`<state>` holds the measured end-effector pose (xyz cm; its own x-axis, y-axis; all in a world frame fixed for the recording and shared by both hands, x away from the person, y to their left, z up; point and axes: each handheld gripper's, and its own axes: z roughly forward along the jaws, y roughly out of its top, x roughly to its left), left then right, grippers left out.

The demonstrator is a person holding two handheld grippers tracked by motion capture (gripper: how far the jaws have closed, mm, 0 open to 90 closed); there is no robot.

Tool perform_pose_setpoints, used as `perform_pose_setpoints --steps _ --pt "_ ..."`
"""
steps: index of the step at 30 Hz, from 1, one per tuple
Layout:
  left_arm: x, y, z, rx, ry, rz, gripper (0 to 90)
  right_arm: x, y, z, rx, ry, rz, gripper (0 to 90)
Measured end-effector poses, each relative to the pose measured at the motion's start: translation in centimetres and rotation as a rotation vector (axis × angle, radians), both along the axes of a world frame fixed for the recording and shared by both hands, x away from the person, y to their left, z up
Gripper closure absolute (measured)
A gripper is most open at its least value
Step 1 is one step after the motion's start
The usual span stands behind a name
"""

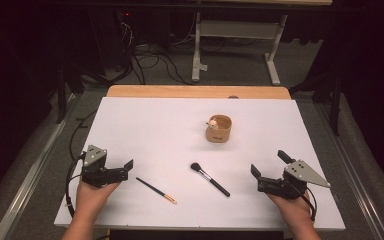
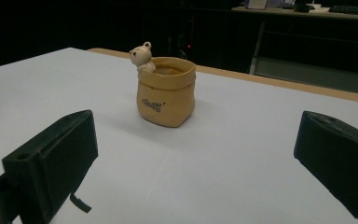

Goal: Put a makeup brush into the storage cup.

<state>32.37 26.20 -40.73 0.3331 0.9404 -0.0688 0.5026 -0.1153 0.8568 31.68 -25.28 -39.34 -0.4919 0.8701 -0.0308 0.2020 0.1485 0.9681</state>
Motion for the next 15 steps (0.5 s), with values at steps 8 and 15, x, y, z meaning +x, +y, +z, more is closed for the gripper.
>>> perform_pose_setpoints --steps 8,15 --pt "0.42 -0.03 -0.52 0.021 0.065 0.003 0.2 -0.02 0.06 -0.01 -0.001 0.001 0.002 0.9" --pt "0.66 0.0 -0.77 0.048 0.117 0.0 0.5 0.0 0.06 -0.03 -0.007 0.001 0.003 0.9"
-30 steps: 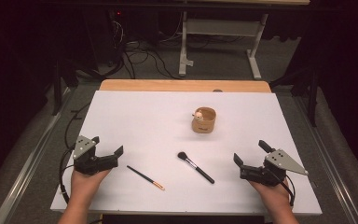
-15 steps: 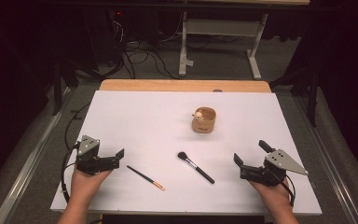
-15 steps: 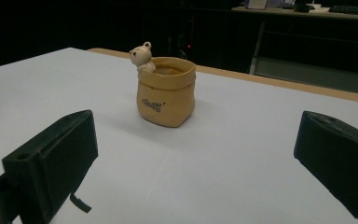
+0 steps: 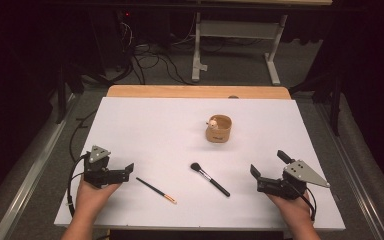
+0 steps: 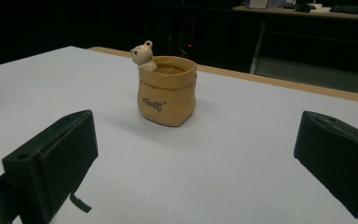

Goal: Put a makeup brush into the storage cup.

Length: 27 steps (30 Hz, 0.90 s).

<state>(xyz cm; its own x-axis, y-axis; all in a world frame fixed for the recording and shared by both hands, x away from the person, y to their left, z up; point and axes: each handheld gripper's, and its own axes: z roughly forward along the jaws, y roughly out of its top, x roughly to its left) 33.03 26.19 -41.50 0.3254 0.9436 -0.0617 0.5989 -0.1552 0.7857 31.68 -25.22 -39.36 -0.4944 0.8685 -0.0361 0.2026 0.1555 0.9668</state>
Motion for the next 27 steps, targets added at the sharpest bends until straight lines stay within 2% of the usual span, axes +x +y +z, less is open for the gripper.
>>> perform_pose_setpoints --steps 9,20,23,27 --pt "0.33 -0.21 -0.52 0.016 0.071 -0.01 0.6 0.01 -0.03 0.01 0.001 0.0 0.002 0.9" --pt "0.54 -0.41 -0.89 0.036 0.125 -0.02 0.6 0.02 0.02 -0.05 -0.004 0.0 0.002 0.9" --pt "0.45 -0.56 -0.74 0.041 0.135 -0.029 0.6 -0.01 0.12 -0.08 -0.004 0.004 0.003 0.9" --pt "0.42 -0.61 0.06 0.08 0.141 -0.032 0.6 -0.03 0.1 -0.06 -0.002 0.003 0.004 0.9"
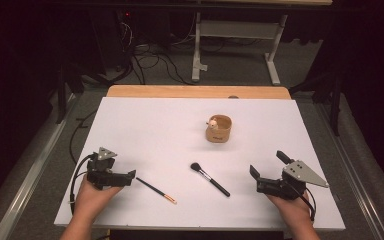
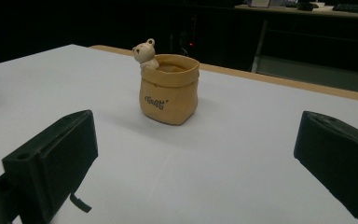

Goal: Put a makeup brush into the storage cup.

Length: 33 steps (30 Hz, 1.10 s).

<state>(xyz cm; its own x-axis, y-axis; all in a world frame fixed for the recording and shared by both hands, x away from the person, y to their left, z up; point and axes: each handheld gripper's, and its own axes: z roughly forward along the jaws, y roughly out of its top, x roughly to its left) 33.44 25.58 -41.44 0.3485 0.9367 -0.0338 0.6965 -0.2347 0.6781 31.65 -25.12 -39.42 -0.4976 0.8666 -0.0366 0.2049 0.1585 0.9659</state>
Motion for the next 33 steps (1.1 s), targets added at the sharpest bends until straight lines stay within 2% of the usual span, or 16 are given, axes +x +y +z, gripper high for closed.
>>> perform_pose_setpoints --steps 1,4,7,11,16,19,20,25,30,33 --pt "0.1 0.1 0.2 0.001 0.006 -0.002 0.6 0.0 0.0 0.0 0.006 0.004 0.002 0.9" --pt "0.2 0.3 0.7 0.044 0.029 -0.006 0.6 0.0 -0.1 0.0 0.003 0.0 0.004 0.9" --pt "0.3 0.4 0.9 0.067 0.069 -0.025 0.6 0.0 -0.1 0.0 0.007 0.001 0.003 0.9" --pt "0.4 0.3 1.0 0.054 0.123 -0.042 0.6 -0.1 -0.1 0.0 0.007 0.001 0.007 0.9" --pt "0.6 0.3 1.0 0.083 0.18 -0.068 0.6 -0.1 0.0 0.1 0.004 -0.003 0.008 0.9" --pt "0.9 0.6 1.1 0.04 0.222 -0.071 0.9 -0.1 -0.1 0.1 0.006 -0.002 0.008 0.9" --pt "1.0 0.7 1.1 0.037 0.234 -0.075 1.0 -0.1 -0.1 0.1 0.006 -0.002 0.008 0.9" --pt "1.4 0.4 1.3 0.069 0.287 -0.095 1.0 -0.1 -0.1 0.1 0.008 0.0 0.008 0.9" --pt "2.2 0.5 1.3 0.046 0.364 -0.09 1.0 -0.2 -0.1 0.2 0.011 -0.001 0.007 0.9" --pt "2.4 0.4 1.3 0.075 0.397 -0.093 1.0 -0.2 -0.2 0.2 0.013 -0.004 0.007 0.9"
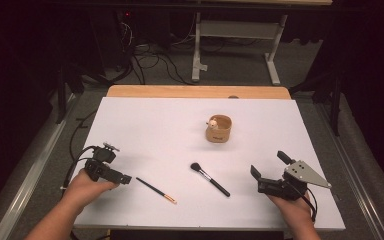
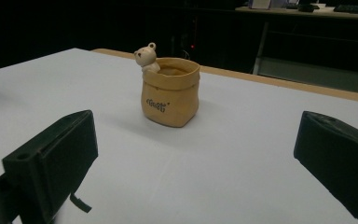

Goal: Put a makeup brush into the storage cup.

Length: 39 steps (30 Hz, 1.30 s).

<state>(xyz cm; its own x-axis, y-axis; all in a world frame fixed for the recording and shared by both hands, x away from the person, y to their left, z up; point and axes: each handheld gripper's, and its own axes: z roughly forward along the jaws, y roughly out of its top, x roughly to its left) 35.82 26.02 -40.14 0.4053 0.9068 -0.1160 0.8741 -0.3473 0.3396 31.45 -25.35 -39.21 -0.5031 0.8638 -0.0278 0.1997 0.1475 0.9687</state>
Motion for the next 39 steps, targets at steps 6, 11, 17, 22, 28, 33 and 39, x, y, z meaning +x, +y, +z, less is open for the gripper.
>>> perform_pose_setpoints --steps 6,11,17,22,28,33,39 --pt "0.3 -0.6 0.0 0.048 0.059 -0.029 1.0 0.1 -0.2 0.0 0.008 0.004 -0.006 0.9" --pt "0.4 -1.3 -0.1 0.084 0.107 -0.067 0.6 0.0 -0.2 0.1 0.007 0.003 -0.004 0.9" --pt "0.7 -1.8 0.6 0.088 0.089 -0.131 0.6 0.0 -0.3 0.0 0.007 0.007 -0.009 1.0" --pt "0.5 -2.6 0.6 0.042 0.047 -0.172 0.6 0.0 -0.3 0.1 0.005 0.003 -0.008 0.9" --pt "0.4 -3.8 0.8 0.049 0.02 -0.252 0.7 0.0 -0.3 0.1 0.002 0.002 -0.008 1.0" --pt "0.3 -4.8 1.0 0.061 0.028 -0.311 0.7 0.0 -0.2 0.1 -0.001 -0.002 -0.003 1.0" --pt "0.4 -5.7 1.2 0.082 0.02 -0.37 0.7 -0.1 -0.3 0.1 0.0 -0.004 -0.004 1.0"
